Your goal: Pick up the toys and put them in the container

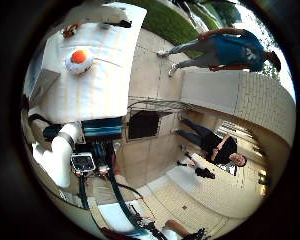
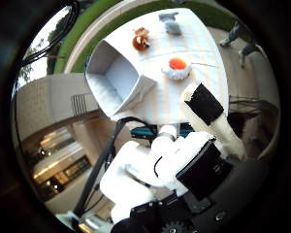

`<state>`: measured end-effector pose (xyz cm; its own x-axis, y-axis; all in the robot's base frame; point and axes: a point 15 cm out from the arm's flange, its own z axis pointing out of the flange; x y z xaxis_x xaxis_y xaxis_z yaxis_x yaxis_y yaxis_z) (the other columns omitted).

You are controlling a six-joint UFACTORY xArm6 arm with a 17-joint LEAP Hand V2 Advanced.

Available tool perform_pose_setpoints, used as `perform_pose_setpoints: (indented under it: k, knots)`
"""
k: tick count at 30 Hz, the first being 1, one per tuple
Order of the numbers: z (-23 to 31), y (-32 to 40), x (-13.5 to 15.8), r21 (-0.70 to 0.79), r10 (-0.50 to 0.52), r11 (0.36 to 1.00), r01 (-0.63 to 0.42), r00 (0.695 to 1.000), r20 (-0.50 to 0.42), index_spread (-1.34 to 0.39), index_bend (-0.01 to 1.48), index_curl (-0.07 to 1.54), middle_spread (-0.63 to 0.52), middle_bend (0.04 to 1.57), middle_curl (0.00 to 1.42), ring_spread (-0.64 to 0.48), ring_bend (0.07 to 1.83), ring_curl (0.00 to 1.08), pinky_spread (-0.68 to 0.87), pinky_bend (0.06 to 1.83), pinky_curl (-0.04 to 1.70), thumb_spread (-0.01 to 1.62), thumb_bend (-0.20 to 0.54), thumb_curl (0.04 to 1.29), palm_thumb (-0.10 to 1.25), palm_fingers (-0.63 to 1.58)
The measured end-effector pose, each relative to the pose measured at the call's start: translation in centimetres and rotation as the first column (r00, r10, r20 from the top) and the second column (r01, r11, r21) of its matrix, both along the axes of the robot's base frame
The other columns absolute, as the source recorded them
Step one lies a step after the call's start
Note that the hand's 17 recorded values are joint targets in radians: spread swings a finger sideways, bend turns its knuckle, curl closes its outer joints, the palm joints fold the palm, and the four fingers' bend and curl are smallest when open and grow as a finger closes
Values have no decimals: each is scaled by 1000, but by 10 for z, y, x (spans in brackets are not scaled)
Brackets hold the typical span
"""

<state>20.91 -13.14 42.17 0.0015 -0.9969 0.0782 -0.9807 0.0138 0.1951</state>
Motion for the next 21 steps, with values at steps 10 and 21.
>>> perform_pose_setpoints:
  k: [10,21]
  knots:
    - [-7,-2,14,17,15,1000,-14,1000,-17,-221,175,304,31,169,312,283,399,322,399,651,129,1334,-15,311,704,246]
    - [-53,-12,52,31,23,999,-24,999,24,-199,158,292,31,170,313,283,428,328,400,679,131,1319,-24,314,689,222]
